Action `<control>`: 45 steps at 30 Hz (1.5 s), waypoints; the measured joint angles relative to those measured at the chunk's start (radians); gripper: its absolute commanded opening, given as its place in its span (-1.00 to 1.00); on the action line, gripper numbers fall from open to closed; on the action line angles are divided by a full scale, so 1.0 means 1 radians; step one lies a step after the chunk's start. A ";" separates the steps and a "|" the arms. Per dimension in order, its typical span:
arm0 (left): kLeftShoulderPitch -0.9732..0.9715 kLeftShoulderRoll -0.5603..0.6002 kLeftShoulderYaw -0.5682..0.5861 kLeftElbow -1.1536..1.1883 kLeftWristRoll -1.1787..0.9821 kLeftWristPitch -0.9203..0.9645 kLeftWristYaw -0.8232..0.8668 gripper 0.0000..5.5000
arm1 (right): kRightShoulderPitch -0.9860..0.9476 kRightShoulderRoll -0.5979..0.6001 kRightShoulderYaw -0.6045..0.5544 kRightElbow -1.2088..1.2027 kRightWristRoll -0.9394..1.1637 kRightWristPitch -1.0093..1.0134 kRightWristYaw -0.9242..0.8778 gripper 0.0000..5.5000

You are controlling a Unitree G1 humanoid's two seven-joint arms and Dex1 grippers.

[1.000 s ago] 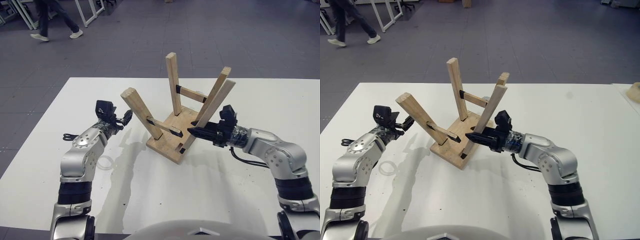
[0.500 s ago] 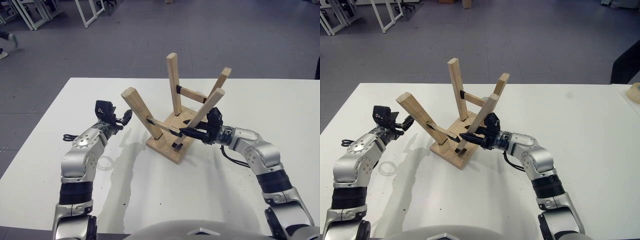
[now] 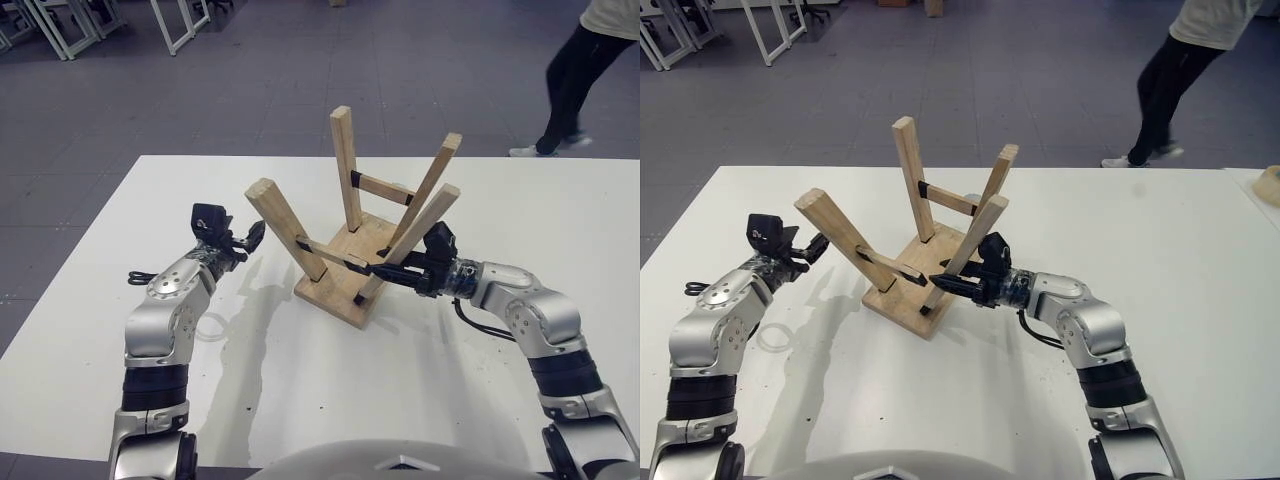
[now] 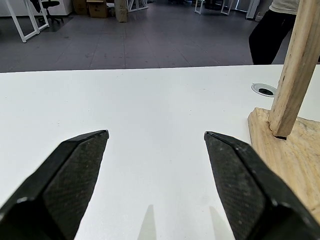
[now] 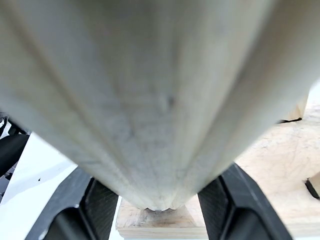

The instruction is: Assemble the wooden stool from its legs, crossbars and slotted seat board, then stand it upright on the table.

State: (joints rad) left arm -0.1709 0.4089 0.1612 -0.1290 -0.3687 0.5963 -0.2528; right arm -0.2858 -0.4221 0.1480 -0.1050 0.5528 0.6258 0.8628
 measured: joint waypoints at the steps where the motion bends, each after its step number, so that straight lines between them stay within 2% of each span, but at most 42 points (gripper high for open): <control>1: 0.000 0.000 0.000 0.000 0.000 0.001 0.000 0.29 | -0.001 -0.001 0.000 0.000 -0.001 0.001 0.000 -0.26; 6: 0.000 0.000 0.002 0.000 0.001 0.009 0.001 0.29 | -0.008 -0.029 0.035 -0.026 -0.050 -0.023 -0.005 -0.26; 16: 0.019 -0.010 -0.001 -0.011 0.001 0.015 0.001 0.29 | 0.105 -0.061 0.027 -0.081 -0.143 -0.236 -0.024 -0.26; 20: 0.020 -0.010 -0.001 -0.012 0.001 0.022 0.001 0.29 | 0.124 -0.073 0.064 -0.085 -0.213 -0.339 -0.023 -0.26; 29: 0.020 -0.015 -0.002 -0.019 0.001 0.025 0.002 0.29 | 0.151 -0.074 0.080 -0.120 -0.256 -0.365 -0.055 -0.26; 34: 0.017 -0.020 0.030 -0.052 0.040 0.011 0.064 0.29 | 0.146 -0.071 0.107 -0.118 -0.302 -0.390 -0.083 -0.26; 40: -0.095 0.046 0.143 -0.129 0.118 -0.066 0.154 0.29 | 0.142 -0.065 0.128 -0.134 -0.354 -0.384 -0.145 -0.26; 43: -0.210 0.113 0.141 -0.212 0.144 -0.150 0.121 0.29 | 0.136 -0.055 0.114 -0.144 -0.335 -0.333 -0.152 -0.26; 45: -0.255 0.129 0.098 -0.269 0.148 -0.171 0.084 0.29 | 0.133 -0.051 0.109 -0.147 -0.322 -0.313 -0.156 -0.26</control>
State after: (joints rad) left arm -0.4255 0.5377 0.2594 -0.3979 -0.2207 0.4252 -0.1685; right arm -0.1524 -0.4733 0.2567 -0.2515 0.2307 0.3126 0.7069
